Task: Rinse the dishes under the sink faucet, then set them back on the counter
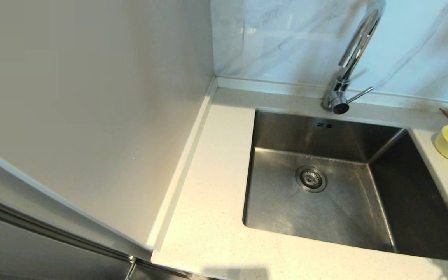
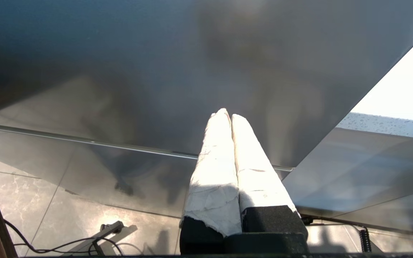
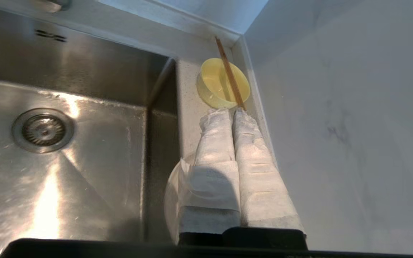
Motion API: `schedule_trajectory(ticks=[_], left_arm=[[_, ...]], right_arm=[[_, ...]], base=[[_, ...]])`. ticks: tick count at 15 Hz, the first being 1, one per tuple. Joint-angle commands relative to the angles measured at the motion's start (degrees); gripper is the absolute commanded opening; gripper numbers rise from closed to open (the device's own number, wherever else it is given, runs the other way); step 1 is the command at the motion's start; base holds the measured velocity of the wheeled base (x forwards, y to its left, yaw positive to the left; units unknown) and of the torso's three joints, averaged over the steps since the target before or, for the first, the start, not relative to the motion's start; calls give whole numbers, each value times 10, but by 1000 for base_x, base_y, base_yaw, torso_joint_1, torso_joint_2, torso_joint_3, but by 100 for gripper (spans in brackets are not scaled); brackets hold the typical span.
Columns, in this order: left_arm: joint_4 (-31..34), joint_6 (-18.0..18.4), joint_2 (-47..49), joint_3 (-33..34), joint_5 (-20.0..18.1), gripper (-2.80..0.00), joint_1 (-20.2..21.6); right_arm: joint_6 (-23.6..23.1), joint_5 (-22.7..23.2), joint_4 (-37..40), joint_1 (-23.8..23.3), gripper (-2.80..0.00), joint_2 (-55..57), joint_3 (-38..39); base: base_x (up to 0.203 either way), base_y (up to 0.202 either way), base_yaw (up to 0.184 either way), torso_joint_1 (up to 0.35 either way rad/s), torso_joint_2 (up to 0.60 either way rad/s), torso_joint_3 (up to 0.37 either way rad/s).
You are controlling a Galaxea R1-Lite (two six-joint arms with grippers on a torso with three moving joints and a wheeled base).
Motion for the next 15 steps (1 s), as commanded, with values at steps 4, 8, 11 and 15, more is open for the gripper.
schedule_trajectory(ticks=[4,8,11,15], left_arm=[[0,0,0,0,0,-280,0],[0,0,0,0,0,-280,0],[0,0,0,0,0,-280,0],[0,0,0,0,0,-280,0]], right_arm=[[37,-3,114,78,-280,-222,122],[95,57,204,99,-280,-279,175],[95,134,284,106,-280,-363,211],[156,157,265,106,-280,-370,245]], base=[[0,0,0,0,0,0],[0,0,0,0,0,0],[0,0,0,0,0,0],[0,0,0,0,0,0]])
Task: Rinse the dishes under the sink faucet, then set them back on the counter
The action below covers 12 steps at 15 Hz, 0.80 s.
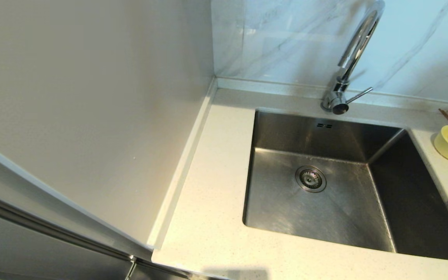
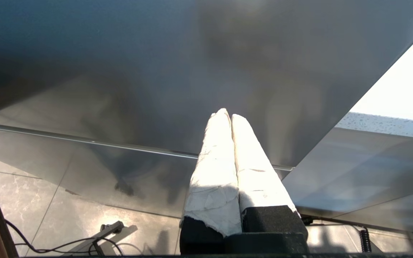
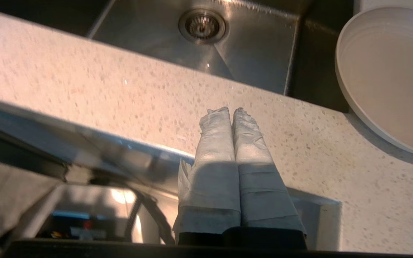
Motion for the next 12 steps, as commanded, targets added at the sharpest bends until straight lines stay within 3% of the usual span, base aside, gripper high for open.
schedule_trajectory(ticks=[1,3,12], left_arm=[[0,0,0,0,0,-280,0],[0,0,0,0,0,-280,0],[0,0,0,0,0,-280,0]], right_arm=[[19,-1,-25,0,-280,-6,16],[12,-2,-103,0,-280,-6,46],[16,-10,-91,0,-280,-6,47]], base=[[0,0,0,0,0,0],[0,0,0,0,0,0],[0,0,0,0,0,0]])
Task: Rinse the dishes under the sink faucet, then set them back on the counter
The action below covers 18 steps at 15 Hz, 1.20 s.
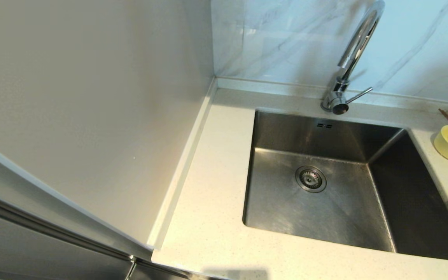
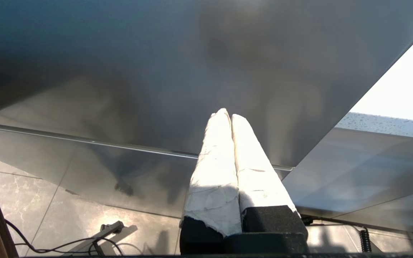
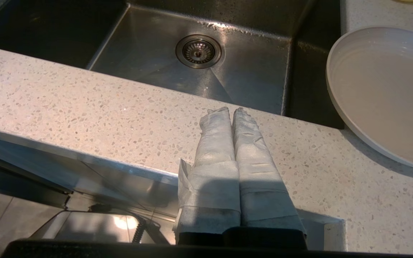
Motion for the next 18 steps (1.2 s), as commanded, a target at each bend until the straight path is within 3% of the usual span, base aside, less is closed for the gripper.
schedule_trajectory(ticks=[1,18], left_arm=[[0,0,0,0,0,-280,0],[0,0,0,0,0,-280,0]], right_arm=[[1,0,1,0,-280,2,6],[12,-2,0,0,-280,2,6]], base=[[0,0,0,0,0,0],[0,0,0,0,0,0]])
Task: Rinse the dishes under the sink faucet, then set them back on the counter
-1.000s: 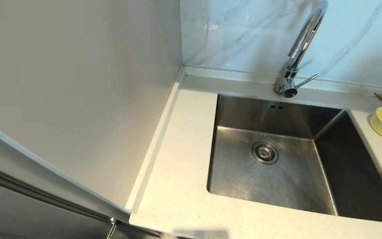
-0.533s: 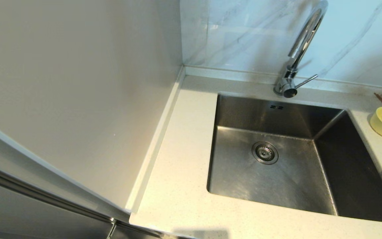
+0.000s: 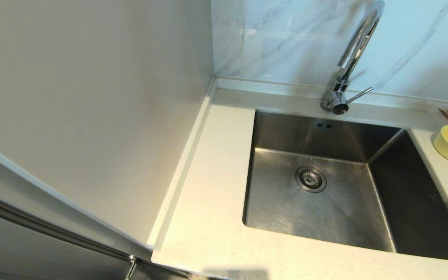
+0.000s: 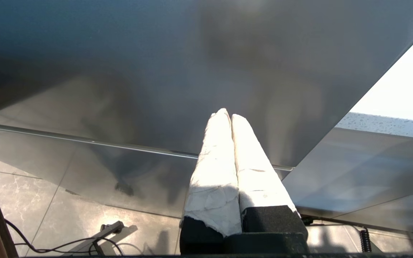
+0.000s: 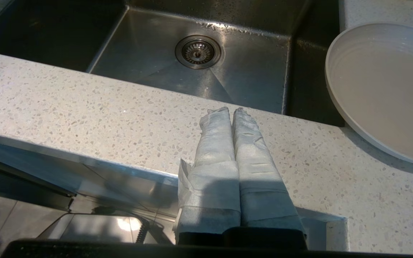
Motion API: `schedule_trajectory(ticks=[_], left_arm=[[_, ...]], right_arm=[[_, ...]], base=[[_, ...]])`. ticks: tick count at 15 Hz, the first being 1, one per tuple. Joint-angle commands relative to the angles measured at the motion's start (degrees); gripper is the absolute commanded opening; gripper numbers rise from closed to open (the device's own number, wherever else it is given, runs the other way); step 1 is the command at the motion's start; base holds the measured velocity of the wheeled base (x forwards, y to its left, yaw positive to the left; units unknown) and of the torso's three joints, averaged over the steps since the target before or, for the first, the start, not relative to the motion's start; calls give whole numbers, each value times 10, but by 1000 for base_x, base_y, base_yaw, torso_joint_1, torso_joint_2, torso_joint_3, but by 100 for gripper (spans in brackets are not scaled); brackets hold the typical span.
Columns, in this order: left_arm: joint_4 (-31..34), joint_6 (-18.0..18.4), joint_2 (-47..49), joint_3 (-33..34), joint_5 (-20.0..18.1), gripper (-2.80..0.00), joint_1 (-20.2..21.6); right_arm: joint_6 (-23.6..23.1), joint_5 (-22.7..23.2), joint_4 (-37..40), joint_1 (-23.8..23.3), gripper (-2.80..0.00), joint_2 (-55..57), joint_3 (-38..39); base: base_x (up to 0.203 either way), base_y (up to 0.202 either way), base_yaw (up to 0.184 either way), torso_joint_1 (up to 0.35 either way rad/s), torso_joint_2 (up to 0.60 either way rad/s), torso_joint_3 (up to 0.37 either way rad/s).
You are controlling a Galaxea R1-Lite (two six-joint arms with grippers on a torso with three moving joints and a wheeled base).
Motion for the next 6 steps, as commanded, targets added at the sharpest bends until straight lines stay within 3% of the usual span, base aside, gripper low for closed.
schedule_trajectory(ticks=[1,6], left_arm=[[0,0,0,0,0,-280,0],[0,0,0,0,0,-280,0]], right_arm=[[0,0,0,0,-280,1,5],[5,0,-1,0,-280,1,5]], base=[[0,0,0,0,0,0],[0,0,0,0,0,0]])
